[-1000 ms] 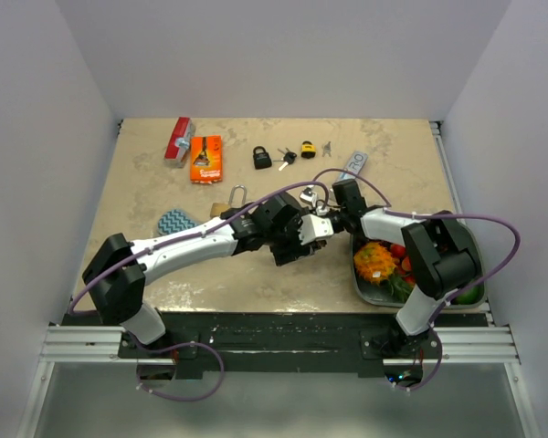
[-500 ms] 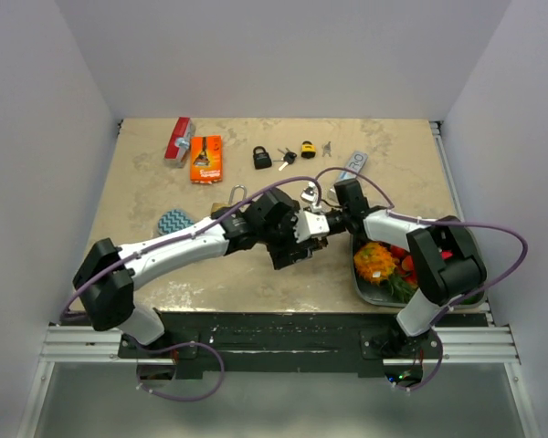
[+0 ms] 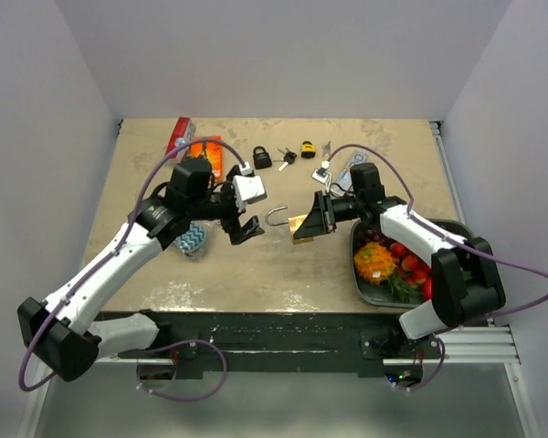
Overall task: Lock with the key
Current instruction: Lock the lock.
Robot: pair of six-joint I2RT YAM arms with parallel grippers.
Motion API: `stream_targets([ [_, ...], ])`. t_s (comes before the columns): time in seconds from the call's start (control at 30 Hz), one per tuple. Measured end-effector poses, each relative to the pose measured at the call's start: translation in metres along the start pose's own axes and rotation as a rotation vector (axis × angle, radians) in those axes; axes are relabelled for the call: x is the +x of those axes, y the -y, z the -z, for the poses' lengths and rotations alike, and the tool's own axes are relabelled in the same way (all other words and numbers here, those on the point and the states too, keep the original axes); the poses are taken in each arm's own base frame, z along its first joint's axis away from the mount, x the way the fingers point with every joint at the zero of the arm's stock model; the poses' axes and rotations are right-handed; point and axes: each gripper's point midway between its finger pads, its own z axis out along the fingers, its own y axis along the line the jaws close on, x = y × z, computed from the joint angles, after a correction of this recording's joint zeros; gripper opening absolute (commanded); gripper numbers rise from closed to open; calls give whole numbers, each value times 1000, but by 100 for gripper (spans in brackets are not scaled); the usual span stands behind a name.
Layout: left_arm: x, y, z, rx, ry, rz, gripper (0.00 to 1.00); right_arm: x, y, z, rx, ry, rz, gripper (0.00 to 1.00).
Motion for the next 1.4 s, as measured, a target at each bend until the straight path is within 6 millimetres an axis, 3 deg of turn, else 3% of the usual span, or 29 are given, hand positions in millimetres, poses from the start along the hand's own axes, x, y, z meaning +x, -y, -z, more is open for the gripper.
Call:
stream_targets([
  [0.23,-2,28,23,57,160,-239,98,-25,-53,8,-65,8,247,0],
  [0.37,-7,31,23,67,211,-324,96,-21,-74,1,-94,-41,351,0],
  [0.57,-13,26,20,54,241,-369,96,1,-78,-7,-108,-116,363,0],
  [0.77,3,33,14,85,218,-362,91,-2,-88,-6,-111,-112,387,0],
  [0.87,4,44,14,141,232,-350,85,-8,-99,-5,-121,-86,416,0],
  [1.03,2,63,12,266,260,-294,66,-18,-111,-6,-127,-48,464,0],
  [1.2,-9,70,12,341,275,-203,49,-18,-115,-8,-141,-48,488,0],
  [1.33,-15,72,15,358,282,-157,47,-16,-123,-7,-152,-46,519,0],
  [1.4,-17,73,15,361,284,-136,53,-17,-128,-5,-150,-34,547,0],
])
